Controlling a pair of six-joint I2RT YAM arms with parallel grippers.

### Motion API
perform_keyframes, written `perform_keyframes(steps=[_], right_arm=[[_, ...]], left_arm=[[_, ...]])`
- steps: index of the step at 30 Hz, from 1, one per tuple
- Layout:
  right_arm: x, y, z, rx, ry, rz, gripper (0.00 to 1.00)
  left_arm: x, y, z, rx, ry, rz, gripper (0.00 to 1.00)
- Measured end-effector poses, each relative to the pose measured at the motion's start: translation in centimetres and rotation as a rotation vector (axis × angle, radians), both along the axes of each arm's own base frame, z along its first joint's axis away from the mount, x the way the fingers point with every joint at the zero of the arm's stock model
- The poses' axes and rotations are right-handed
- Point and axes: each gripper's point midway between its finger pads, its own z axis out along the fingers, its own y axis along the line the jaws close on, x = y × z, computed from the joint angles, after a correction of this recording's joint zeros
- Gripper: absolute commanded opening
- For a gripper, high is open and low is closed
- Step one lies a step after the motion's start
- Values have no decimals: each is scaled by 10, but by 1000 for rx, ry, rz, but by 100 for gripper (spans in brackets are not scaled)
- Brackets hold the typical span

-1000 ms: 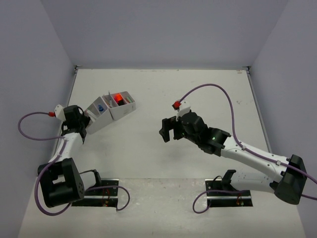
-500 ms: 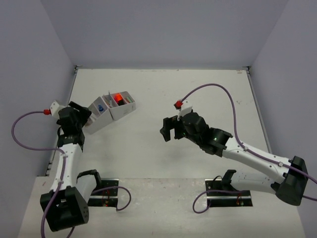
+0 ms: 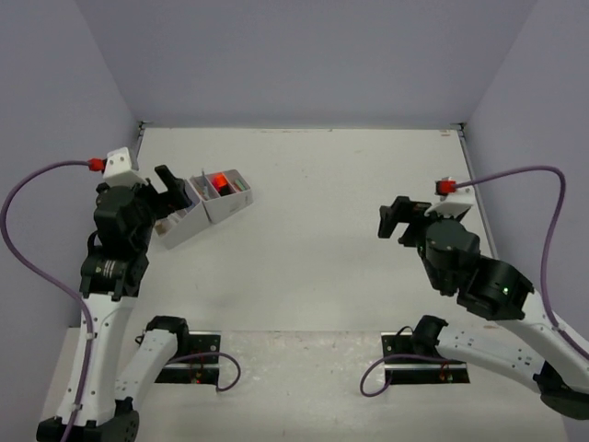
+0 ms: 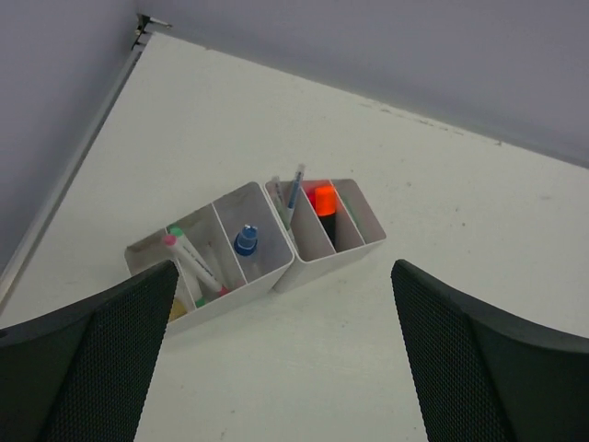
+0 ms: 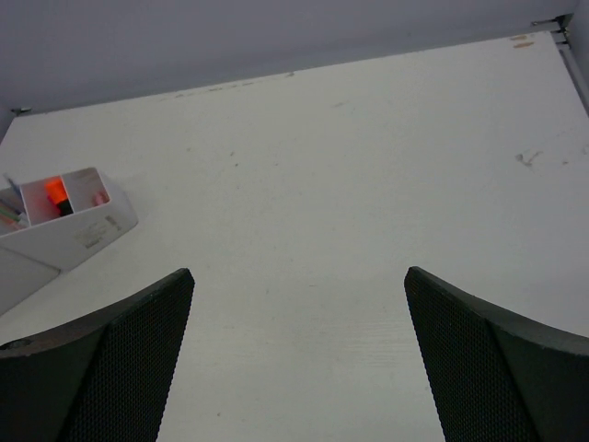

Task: Sort the stationery into containers
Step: Reset both arms

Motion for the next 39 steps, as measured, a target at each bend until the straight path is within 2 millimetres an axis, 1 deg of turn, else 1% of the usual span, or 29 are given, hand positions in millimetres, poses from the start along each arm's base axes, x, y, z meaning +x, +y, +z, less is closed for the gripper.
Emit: perform_keyframes(steps=[2, 4, 6, 8, 10, 12, 16, 19, 24, 29, 35, 39], right_arm=[[-8, -20, 9, 16, -25, -34, 99], [-17, -35, 13, 28, -39, -47, 99], [-25, -47, 15, 43, -52, -46, 99], [-31, -54, 17, 56, -73, -34, 99], [-36, -60, 15, 66, -84, -22, 99], [-39, -63, 9, 72, -88, -23, 99], [-37, -62, -5, 49, -68, -38, 99], [-35, -63, -9, 42, -59, -51, 99], [-35, -67, -10, 59, -59, -83, 99], [-34, -70, -10, 65, -61, -105, 99], [-33, -73, -18, 52, -54, -137, 99], [-32, -75, -22, 44, -53, -152, 99]], left_arm=[[-20, 1, 11, 32, -49, -14, 100], [-42, 2, 22, 53, -125, -23, 100], [-62, 2, 34, 69, -210, -42, 100], [-77, -4, 40, 83, -273, -88, 100], [-89, -9, 38, 96, -303, -129, 100], [-95, -9, 36, 104, -313, -138, 100], [-107, -6, 38, 107, -338, -130, 100], [-110, -4, 39, 109, -347, -120, 100], [-108, 1, 36, 113, -336, -90, 100], [-98, 5, 21, 112, -285, -59, 100], [-84, 8, 2, 110, -215, -28, 100], [-76, 9, -5, 99, -193, -13, 100]])
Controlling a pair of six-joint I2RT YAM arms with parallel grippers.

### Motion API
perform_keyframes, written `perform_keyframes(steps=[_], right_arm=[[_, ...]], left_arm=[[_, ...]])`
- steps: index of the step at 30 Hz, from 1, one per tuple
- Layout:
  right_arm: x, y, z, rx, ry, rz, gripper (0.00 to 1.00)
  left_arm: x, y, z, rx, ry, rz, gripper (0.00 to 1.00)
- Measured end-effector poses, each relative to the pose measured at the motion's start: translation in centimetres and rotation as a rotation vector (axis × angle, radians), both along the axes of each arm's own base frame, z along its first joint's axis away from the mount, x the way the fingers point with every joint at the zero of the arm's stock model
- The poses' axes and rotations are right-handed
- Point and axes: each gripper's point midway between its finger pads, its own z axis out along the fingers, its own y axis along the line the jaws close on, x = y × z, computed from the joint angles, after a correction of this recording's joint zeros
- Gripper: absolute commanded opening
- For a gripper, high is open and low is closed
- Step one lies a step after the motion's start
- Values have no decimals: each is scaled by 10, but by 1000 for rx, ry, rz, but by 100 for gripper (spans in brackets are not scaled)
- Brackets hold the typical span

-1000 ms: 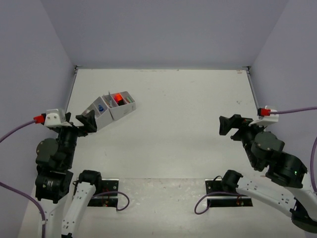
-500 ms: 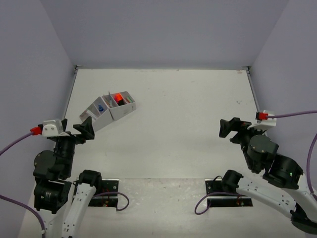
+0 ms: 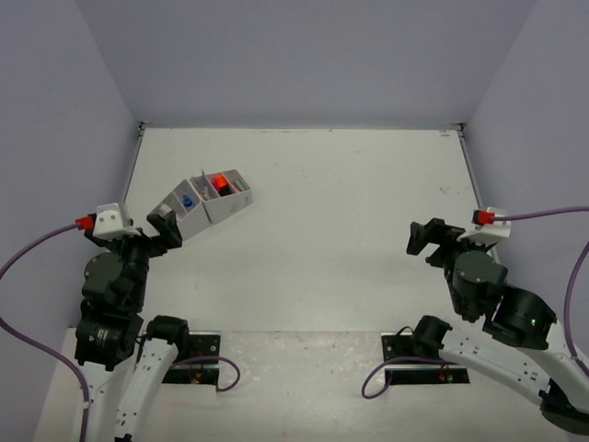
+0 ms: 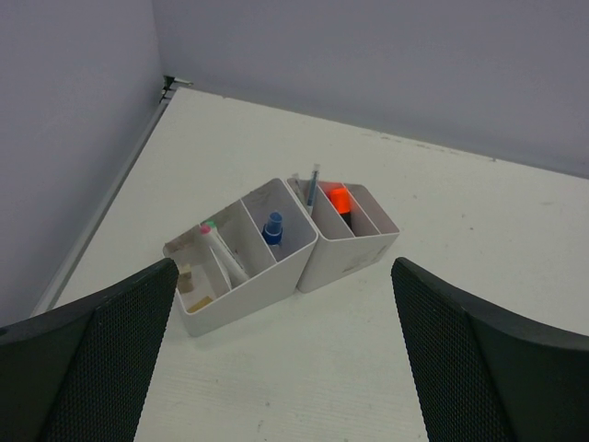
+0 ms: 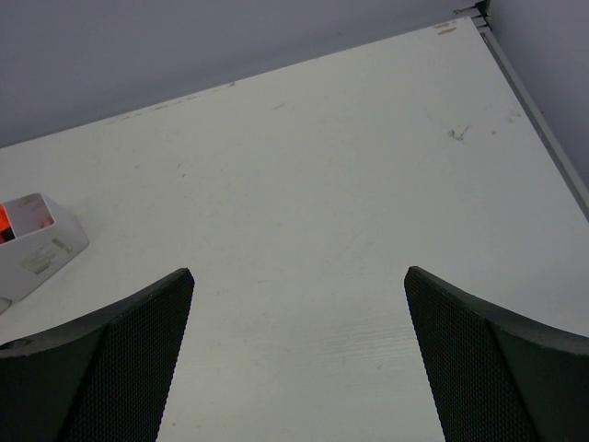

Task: Sort the stationery into containers
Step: Reset both arms

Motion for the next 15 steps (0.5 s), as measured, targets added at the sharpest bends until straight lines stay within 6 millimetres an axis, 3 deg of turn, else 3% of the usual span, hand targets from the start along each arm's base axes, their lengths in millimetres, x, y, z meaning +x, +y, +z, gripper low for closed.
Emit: perform_keyframes(steps=[15], right_arm=[[-2, -5, -9, -2, -2, -12, 99]], left_arm=[[16, 0, -21, 4, 24, 17, 100]])
